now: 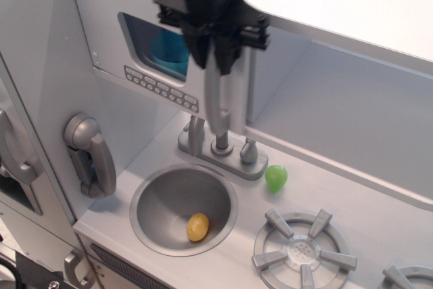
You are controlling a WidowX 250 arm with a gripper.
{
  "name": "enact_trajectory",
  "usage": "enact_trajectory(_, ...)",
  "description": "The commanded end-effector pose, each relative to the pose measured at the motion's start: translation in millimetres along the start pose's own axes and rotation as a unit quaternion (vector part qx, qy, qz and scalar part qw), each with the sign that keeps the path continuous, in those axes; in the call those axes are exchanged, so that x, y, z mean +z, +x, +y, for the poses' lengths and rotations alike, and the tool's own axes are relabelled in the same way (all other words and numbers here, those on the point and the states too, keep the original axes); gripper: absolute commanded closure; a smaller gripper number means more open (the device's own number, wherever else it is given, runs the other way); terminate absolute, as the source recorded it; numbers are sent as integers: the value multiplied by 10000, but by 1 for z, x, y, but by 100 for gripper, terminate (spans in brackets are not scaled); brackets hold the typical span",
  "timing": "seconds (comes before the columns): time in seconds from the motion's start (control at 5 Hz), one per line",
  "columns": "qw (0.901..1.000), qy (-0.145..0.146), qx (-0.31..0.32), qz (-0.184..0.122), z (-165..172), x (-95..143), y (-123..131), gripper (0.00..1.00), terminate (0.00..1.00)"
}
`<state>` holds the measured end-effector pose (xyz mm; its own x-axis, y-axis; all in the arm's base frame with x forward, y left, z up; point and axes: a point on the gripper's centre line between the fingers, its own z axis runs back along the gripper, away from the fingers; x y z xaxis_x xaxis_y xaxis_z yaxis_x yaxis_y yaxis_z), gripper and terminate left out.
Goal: Open microwave
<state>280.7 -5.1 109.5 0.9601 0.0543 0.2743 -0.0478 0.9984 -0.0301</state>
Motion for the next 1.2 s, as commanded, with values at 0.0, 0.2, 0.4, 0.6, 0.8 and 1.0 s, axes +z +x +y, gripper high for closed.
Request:
enact_trajectory(0.0,9993,-69,-374,25,15,32,-30,0,0)
enact_trajectory(0.2,9955,82,-516,791,21,45,-50,0,0)
enact_trajectory(0.4,9914,13,-716,1096,-2,49,-66,0,0)
enact_trajectory(0.6,9892,-234,-709,1264,-38,41,-60,0,0)
enact_trajectory(0.8,9876,-403,-553,1411,-67,29,-48,0,0)
enact_trajectory(1.0,9891,-558,-320,1327,-91,23,-25,0,0)
